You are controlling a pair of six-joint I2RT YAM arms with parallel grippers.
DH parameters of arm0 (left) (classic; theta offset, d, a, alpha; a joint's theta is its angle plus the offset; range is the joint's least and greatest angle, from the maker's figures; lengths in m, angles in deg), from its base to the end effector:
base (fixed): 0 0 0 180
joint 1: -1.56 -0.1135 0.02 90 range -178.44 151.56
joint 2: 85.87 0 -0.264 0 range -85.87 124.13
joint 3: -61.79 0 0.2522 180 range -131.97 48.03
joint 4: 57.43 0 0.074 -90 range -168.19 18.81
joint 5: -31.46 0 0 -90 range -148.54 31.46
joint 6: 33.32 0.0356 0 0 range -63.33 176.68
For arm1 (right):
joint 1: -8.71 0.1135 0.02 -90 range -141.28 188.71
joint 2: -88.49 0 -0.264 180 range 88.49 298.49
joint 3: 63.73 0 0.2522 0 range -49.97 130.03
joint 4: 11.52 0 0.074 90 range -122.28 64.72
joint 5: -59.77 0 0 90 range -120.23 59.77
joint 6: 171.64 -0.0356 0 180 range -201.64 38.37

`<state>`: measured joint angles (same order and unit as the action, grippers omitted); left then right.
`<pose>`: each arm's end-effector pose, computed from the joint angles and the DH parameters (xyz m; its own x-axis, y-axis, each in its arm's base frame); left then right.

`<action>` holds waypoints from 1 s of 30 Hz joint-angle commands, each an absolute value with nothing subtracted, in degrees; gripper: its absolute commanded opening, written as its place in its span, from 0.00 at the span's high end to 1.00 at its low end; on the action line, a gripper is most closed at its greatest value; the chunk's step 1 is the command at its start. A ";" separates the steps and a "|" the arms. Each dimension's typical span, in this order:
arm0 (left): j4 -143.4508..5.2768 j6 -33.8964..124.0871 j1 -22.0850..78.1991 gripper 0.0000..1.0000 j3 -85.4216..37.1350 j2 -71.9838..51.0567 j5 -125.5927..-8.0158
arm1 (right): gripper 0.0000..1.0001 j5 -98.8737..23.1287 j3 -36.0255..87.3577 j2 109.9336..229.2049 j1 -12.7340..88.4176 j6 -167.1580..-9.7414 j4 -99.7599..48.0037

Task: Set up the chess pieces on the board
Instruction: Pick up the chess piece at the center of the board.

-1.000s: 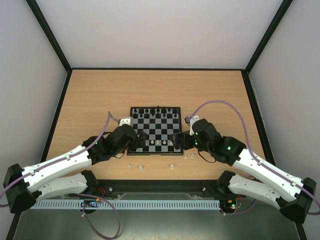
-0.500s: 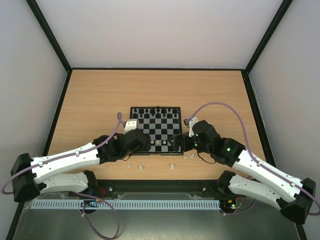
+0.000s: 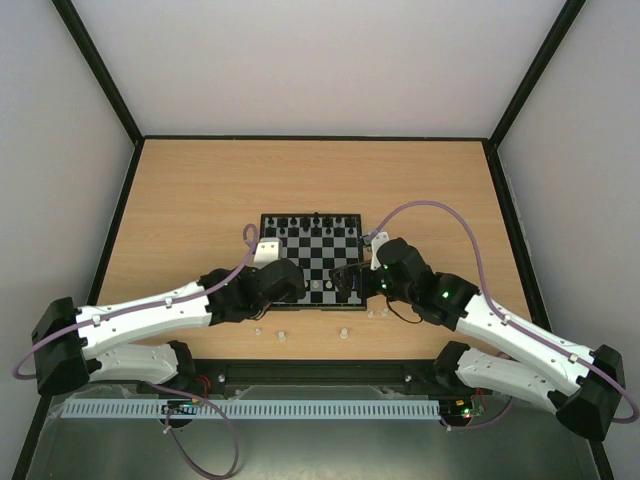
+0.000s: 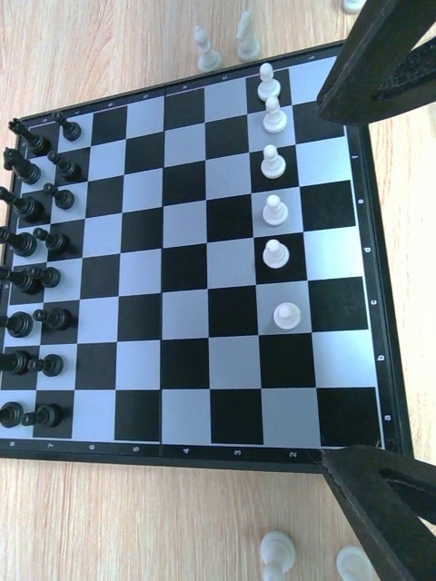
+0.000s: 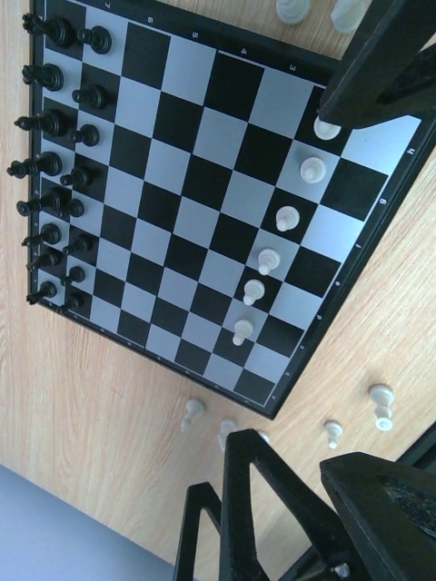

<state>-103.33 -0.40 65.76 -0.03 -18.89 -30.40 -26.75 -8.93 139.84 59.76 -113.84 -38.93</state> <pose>0.1170 -0.2035 0.2518 -0.7421 -0.1656 -0.6495 0.0772 0.9414 -0.3282 0.1318 0.1596 0.2904 -0.6111 0.0901 -0.7864 -0.4913 0.7358 0.4661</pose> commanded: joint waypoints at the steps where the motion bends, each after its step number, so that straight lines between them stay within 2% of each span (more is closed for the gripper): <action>1: -103.65 1.10 64.74 0.00 -1.87 -18.02 -27.73 | 0.01 -23.76 -10.33 140.72 60.15 -114.54 -36.14; 13: -100.53 5.63 60.07 0.01 -1.18 -20.42 -30.32 | 0.01 -15.37 -10.39 143.61 60.15 -112.55 -35.95; 30: -99.25 5.64 49.24 0.01 4.05 -21.11 -30.38 | 0.01 -14.13 -14.65 142.80 60.11 -113.10 -32.50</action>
